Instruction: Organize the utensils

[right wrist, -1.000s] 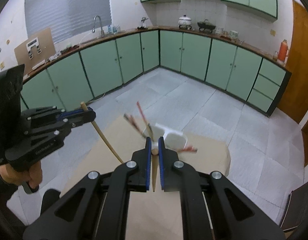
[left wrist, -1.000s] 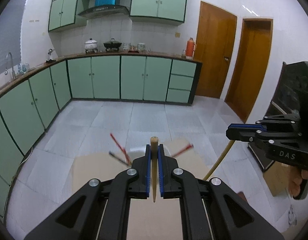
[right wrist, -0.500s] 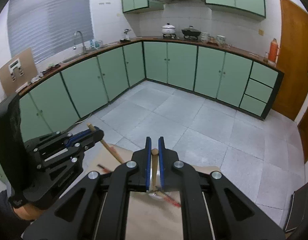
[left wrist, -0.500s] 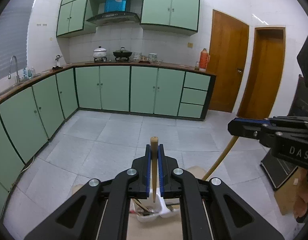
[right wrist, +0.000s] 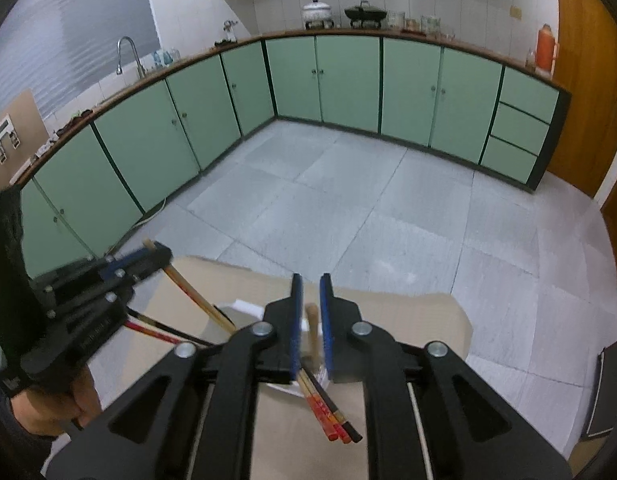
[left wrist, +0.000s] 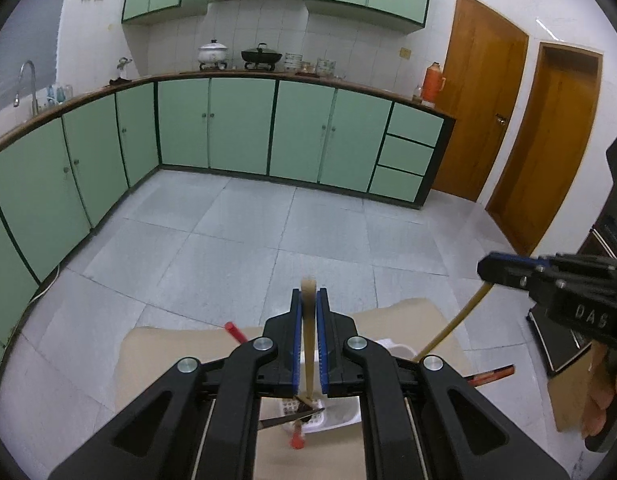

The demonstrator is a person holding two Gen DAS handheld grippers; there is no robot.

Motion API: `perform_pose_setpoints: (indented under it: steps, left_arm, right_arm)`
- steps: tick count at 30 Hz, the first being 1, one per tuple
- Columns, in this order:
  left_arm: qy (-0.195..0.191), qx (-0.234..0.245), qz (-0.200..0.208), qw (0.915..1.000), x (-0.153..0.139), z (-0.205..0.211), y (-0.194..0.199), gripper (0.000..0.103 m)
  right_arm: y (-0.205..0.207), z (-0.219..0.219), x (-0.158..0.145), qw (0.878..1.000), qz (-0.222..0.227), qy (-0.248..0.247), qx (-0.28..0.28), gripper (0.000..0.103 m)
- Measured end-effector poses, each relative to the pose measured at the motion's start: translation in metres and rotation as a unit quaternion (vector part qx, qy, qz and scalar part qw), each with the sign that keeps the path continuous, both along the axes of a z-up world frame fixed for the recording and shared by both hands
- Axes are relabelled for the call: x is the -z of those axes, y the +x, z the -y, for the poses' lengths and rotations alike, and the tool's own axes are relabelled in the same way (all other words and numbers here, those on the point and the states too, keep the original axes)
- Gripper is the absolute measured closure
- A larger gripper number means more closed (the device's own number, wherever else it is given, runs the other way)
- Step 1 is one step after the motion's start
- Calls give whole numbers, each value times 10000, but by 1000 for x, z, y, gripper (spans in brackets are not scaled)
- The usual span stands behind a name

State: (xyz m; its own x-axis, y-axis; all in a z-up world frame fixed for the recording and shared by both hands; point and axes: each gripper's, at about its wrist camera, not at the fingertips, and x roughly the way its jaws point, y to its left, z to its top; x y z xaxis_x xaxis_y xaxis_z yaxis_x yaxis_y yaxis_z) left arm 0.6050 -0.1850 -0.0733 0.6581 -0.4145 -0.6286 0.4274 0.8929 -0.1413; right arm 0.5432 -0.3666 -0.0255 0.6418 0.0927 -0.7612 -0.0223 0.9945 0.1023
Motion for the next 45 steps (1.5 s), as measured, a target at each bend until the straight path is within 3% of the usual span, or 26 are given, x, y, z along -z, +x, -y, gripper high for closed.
perform_pose_setpoints:
  steps: [1, 5, 7, 11, 13, 15, 21, 27, 32, 38, 45]
  left_arm:
    - [-1, -11, 1, 10000, 0, -3, -1, 83]
    - [-72, -36, 87, 9999, -13, -11, -8, 72]
    - [-68, -23, 142, 9999, -21, -15, -16, 61]
    - [124, -44, 328, 9994, -33, -29, -44, 45]
    - [180, -93, 382, 9991, -36, -38, -60, 32]
    - [270, -274, 437, 9983, -37, -53, -79, 23]
    - [249, -546, 538, 9967, -38, -90, -132, 6]
    - [623, -754, 1007, 9901, -31, -110, -202, 6]
    - [520, -869, 1219, 9874, -14, -126, -272, 6]
    - [310, -950, 1003, 9899, -7, -142, -329, 6]
    - [340, -1286, 1181, 9841, -14, -168, -401, 6]
  right_arm:
    - [-3, 0, 1, 10000, 35, -22, 31, 82]
    - [-13, 1, -5, 9999, 151, -14, 76, 77]
    - [-20, 3, -11, 9996, 253, -30, 121, 72]
    - [-48, 12, -29, 9974, 639, -77, 334, 47]
    - [-69, 14, -35, 9950, 875, -188, 443, 37]
    - [-90, 16, -37, 9923, 1019, -326, 631, 21]
    - [-168, 7, -27, 9860, 1466, -291, 746, 7]
    - [-259, -20, 3, 9803, 1757, -329, 846, 6]
    - [-317, -48, 24, 9792, 1701, -330, 1056, 6]
    - [-369, -80, 29, 9802, 1655, -275, 1048, 6]
    - [-430, -109, 24, 9755, 1837, -548, 1083, 6]
